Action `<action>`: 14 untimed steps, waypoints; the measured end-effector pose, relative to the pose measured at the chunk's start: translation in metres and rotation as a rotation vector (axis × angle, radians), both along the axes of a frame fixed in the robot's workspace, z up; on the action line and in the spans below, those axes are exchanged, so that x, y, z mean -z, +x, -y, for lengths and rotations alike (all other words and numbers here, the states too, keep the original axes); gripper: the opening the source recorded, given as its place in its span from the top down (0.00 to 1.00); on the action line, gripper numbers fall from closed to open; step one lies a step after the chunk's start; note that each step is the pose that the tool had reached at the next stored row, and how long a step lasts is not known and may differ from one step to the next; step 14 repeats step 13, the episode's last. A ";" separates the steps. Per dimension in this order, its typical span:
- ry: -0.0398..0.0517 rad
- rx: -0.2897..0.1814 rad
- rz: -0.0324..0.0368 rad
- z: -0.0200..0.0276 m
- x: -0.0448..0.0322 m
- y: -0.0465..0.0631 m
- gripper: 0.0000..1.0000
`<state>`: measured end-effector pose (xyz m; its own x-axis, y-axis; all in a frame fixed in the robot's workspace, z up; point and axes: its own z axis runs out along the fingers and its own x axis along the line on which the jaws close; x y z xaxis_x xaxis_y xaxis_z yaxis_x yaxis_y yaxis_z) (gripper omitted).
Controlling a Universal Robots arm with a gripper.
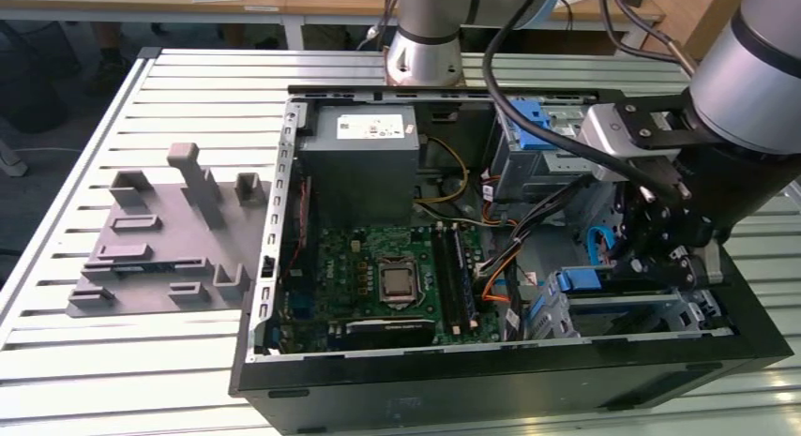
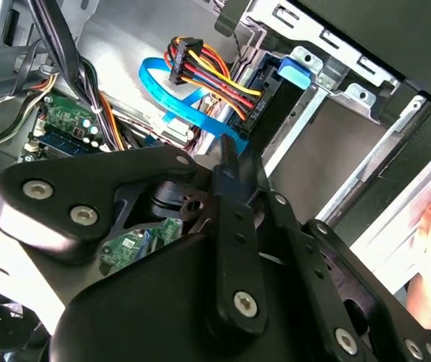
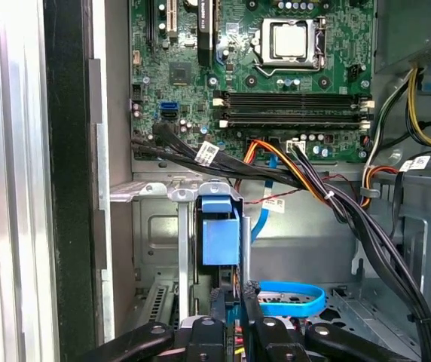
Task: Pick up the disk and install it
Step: 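Insert the second disk wire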
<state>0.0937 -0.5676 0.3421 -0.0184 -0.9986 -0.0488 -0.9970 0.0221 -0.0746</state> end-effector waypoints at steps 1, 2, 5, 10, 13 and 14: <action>-0.0001 0.000 0.0000 0.0000 -0.0006 0.000 0.78; 0.0000 0.000 -0.0001 0.0000 -0.0009 0.000 0.84; 0.0001 0.000 -0.0001 0.0000 -0.0016 0.000 0.89; 0.0000 0.000 -0.0001 0.0000 -0.0018 0.000 0.89; -0.0001 0.000 -0.0001 0.0000 -0.0019 0.000 0.89; -0.0001 0.000 -0.0001 0.0000 -0.0019 0.000 0.89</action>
